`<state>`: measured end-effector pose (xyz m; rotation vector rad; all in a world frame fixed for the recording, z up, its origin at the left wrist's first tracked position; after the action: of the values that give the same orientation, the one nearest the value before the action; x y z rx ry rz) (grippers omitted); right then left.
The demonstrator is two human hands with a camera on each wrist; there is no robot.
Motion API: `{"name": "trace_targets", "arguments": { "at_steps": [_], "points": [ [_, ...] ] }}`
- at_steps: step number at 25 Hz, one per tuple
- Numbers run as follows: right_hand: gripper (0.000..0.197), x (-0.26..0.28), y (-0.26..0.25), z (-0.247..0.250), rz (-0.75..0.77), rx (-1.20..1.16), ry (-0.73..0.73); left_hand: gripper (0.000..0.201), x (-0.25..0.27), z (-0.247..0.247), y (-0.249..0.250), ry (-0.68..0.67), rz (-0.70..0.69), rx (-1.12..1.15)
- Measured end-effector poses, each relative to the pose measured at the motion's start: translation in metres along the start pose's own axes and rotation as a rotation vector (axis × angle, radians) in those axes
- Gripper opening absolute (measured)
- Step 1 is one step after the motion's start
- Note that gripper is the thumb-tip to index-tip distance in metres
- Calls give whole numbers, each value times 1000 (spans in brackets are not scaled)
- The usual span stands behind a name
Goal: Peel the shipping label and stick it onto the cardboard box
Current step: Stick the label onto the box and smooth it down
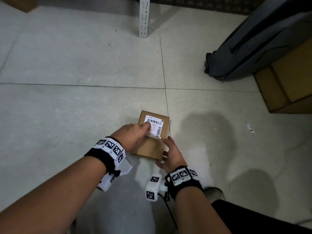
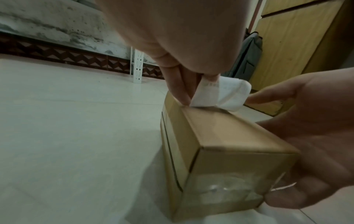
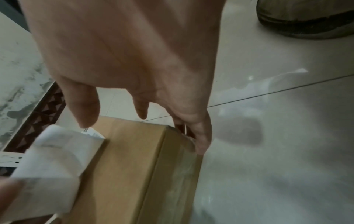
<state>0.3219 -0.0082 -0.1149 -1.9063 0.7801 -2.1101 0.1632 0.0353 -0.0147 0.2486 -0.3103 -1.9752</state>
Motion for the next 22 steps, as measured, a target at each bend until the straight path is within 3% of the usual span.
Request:
{"name": "trace_targets", "arguments": {
  "at_steps": [6, 10, 14, 19, 22],
  "points": [
    [59, -10, 10, 10, 132, 24, 69, 14, -1, -6, -10, -158, 3, 95],
    [55, -3, 6, 6, 208, 107, 84, 19, 0, -8, -10, -365, 71, 131],
    [47, 4, 5, 9, 239, 164, 89, 16, -2, -1, -15, -434, 159, 131],
    [13, 7, 0, 11, 233, 133, 103, 21, -16, 8, -20, -461, 274, 188],
    [12, 8, -2, 10, 274, 162, 101, 20, -17, 12, -21, -472, 366, 317]
  ]
}}
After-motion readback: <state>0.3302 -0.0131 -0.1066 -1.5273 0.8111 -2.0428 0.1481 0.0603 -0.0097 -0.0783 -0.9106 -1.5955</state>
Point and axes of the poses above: each hand's wrist, its own x-axis away from the middle knuckle, its own z-axis out of the back of the hand, y = z × x, the point moved 6 cm from there along -x, towards the middle knuckle, and after that the axes turned 10 degrees about y, right-handed, at the moved point
